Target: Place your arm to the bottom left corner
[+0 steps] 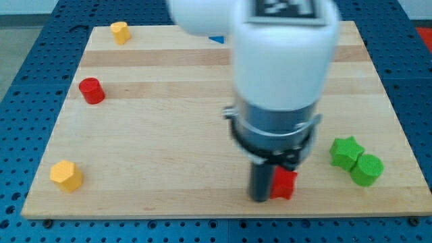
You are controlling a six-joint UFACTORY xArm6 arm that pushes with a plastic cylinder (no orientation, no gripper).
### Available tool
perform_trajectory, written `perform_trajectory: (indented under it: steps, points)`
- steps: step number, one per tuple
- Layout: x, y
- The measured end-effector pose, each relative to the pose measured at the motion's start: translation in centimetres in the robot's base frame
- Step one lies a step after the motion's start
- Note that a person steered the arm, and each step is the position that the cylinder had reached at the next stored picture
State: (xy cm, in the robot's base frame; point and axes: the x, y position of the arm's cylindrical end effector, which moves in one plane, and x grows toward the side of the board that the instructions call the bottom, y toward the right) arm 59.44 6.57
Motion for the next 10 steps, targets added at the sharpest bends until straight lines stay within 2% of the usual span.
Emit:
perform_trajectory:
  steps: [1,3,4,6,10]
  points:
    - [-0.7,5.9]
    - [-0.5,7.3]
    - [2.2,1.7]
    - [2.4,-2.0]
    - [1.8,-36.7]
